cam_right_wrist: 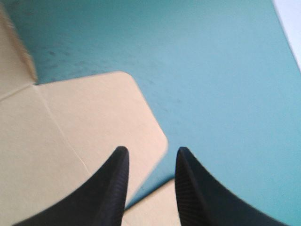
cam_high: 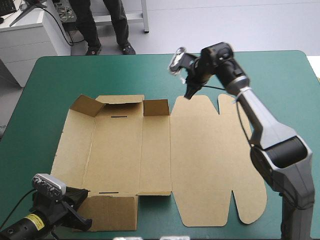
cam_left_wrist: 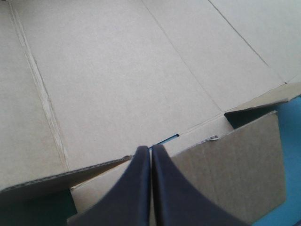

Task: Fold the box

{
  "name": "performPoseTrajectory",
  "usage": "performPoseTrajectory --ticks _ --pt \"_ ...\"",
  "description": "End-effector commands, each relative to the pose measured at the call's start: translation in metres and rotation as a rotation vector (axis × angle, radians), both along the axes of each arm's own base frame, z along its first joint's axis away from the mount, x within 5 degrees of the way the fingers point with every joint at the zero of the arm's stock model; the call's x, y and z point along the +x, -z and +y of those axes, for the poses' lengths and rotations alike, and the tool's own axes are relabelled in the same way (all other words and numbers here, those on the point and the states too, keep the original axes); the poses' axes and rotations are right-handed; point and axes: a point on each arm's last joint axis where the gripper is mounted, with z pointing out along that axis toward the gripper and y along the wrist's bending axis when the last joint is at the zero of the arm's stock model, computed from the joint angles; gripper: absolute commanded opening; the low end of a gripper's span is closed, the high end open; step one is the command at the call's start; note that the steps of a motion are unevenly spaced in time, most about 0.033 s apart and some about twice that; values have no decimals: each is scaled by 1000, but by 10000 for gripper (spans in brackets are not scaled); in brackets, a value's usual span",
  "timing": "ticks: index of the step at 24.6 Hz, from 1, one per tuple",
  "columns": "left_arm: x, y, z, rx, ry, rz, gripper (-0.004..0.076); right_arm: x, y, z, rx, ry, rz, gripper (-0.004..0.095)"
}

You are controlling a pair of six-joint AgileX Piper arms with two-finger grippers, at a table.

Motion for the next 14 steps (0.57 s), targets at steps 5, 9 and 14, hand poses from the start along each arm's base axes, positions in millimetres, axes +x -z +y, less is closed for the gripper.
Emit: performPoseTrajectory --ticks 5,9,14 --pt "4 -14 -2 -47 -7 -61 -8 -57 -106 -132 268 453 -127 58" --pt "4 -14 -2 -47 -7 -61 -8 -89 -115 -167 349 624 -117 -19" --pt "4 -14 -2 -52 -11 -58 -8 -161 -71 -203 303 819 30 -19"
